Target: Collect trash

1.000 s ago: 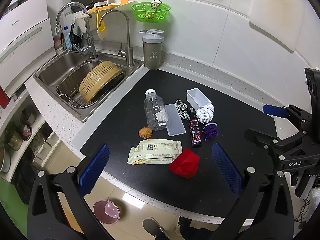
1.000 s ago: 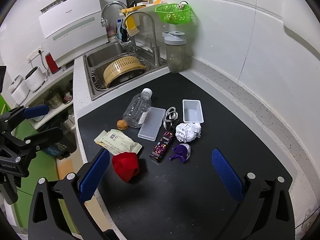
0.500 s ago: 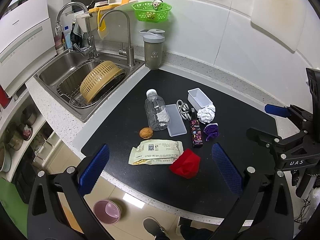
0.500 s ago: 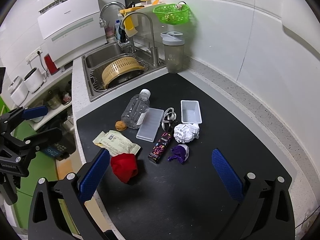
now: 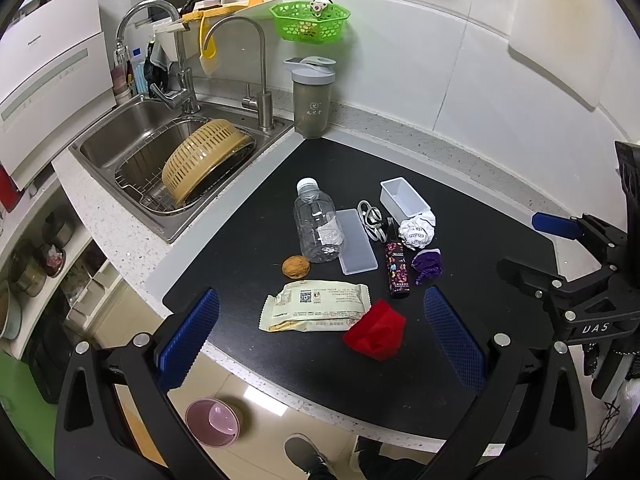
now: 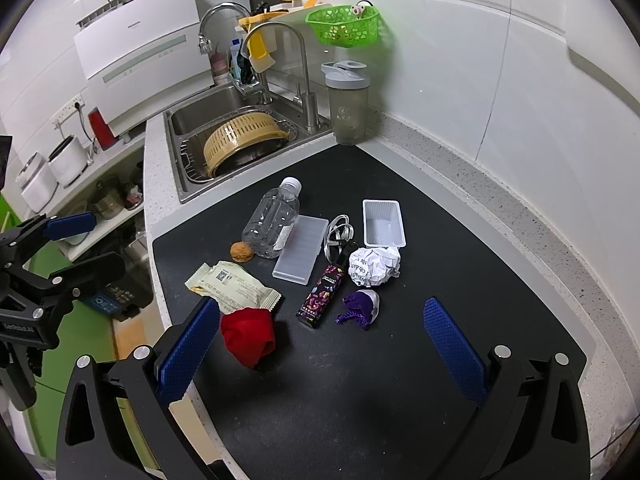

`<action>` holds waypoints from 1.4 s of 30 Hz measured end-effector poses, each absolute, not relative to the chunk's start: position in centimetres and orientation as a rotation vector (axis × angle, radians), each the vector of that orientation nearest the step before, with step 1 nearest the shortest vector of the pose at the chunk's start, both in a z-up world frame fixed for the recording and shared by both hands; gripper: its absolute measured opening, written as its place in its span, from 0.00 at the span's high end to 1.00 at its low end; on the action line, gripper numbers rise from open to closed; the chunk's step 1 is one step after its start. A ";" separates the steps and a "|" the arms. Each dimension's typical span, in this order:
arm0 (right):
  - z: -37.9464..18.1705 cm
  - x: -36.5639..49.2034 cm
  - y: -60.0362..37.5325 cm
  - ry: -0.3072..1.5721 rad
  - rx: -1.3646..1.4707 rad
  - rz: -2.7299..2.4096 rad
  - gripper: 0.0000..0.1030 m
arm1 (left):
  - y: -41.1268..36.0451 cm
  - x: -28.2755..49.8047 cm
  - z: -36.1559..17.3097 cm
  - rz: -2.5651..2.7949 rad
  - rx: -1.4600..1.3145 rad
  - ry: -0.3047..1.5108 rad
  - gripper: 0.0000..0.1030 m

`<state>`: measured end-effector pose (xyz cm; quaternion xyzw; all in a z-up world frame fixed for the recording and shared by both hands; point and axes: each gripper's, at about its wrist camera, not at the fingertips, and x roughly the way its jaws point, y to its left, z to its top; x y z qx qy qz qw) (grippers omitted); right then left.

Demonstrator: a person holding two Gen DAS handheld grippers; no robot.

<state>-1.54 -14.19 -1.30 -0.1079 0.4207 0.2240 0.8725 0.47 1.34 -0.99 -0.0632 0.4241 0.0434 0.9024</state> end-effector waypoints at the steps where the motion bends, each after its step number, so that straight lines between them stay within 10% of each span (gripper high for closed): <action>1: -1.3 -1.5 -14.2 0.880 -0.225 0.468 0.05 | 1.4 0.4 -1.0 0.088 -0.133 0.877 0.03; 22: -2.3 -1.2 -14.2 0.894 -0.222 0.464 0.05 | 1.4 2.5 -2.5 0.079 -0.150 0.922 0.03; 42: -5.4 0.9 -15.6 0.995 -0.209 0.440 0.05 | 3.6 9.4 -15.8 0.159 -0.261 1.196 0.03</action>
